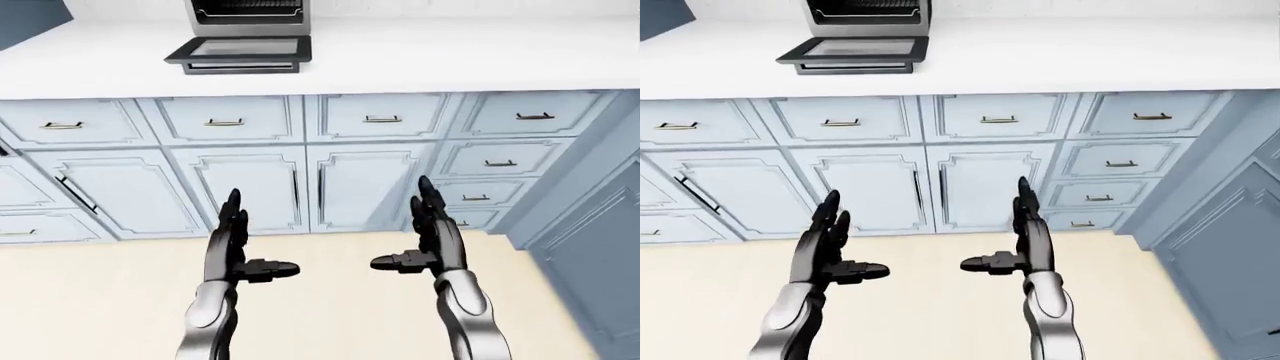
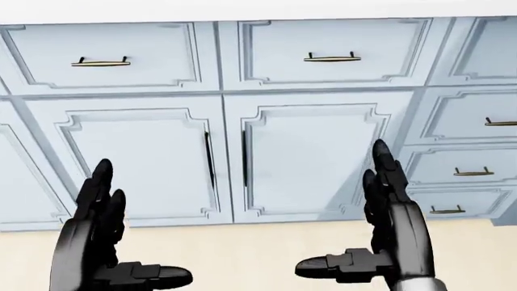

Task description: Close the toaster oven door.

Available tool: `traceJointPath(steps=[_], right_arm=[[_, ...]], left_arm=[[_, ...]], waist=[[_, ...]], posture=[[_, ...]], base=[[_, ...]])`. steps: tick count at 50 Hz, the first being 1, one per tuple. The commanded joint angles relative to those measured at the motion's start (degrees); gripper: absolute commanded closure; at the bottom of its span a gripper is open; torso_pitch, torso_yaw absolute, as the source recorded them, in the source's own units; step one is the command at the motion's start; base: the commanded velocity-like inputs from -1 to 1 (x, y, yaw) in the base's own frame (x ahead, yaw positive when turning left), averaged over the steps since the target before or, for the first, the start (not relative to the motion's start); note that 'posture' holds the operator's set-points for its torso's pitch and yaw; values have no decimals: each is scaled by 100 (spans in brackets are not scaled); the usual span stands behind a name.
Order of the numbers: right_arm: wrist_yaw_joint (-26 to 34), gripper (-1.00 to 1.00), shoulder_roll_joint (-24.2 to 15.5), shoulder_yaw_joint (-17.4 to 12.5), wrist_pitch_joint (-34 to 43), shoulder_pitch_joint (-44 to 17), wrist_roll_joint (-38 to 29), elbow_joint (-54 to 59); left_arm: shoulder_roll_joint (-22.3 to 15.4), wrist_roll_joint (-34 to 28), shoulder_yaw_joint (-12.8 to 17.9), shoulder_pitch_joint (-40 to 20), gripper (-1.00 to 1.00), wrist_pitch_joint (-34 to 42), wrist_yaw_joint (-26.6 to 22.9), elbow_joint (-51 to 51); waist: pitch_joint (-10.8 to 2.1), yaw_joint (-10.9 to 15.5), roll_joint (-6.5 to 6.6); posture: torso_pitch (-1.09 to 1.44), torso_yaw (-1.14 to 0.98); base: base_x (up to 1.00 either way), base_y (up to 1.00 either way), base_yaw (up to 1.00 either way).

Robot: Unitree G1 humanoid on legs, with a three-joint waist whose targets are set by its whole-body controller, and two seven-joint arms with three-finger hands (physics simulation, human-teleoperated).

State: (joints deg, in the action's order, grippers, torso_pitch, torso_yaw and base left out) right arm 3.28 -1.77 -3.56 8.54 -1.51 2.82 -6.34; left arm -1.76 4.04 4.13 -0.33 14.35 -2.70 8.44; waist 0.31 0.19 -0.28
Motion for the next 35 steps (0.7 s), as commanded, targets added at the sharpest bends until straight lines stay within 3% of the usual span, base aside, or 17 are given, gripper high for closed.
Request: traceJointPath(steps=[1,7,12,18,21,26,29,35], right_arm=[[-28,-100,-44,-83,52,-173,97,-397],[-21,-100,-233,-303,508,-482,212,-872],[-57,-100,-722,-946,1409,-1192,717,-1376],[-69,-100,-1295,-1392,1858,-1692,1084,-1466],[-39,-100,-1555,-1512,1965,-1915,1129,-1460],[-29,-100,-1822,-1657,2054,-2131,1270,-1431],[-44,-100,-2037,-1762,2127,-2318,1339,-1409],[-120,-100,-2323,-1897,2176,-2537,1482,-1306]], left_arm=[[-41,81,65,-133,-100,-18,-2,352],[-219,201,329,-380,-100,489,26,915],[-662,420,978,-867,-100,1000,1,1288],[-981,685,1415,-1184,-100,1370,111,1312],[-1274,1024,1721,-1458,-100,1771,276,1378],[-1612,1133,1883,-1634,-100,1761,354,1390],[-1865,1665,2212,-1882,-100,2330,587,1513],[-2370,2008,2373,-2138,-100,2557,748,1567]], waist=[[-122,3,0],[-103,2,3],[-92,0,3],[-36,5,0],[-32,6,1],[18,-4,3],[24,-3,11],[68,-7,31]], posture=[[0,0],[0,0],[0,0],[0,0],[0,0],[0,0],[0,0],[0,0]], base=[[0,0,0],[0,0,0],[0,0,0],[0,0,0],[0,0,0],[0,0,0],[0,0,0],[0,0,0]])
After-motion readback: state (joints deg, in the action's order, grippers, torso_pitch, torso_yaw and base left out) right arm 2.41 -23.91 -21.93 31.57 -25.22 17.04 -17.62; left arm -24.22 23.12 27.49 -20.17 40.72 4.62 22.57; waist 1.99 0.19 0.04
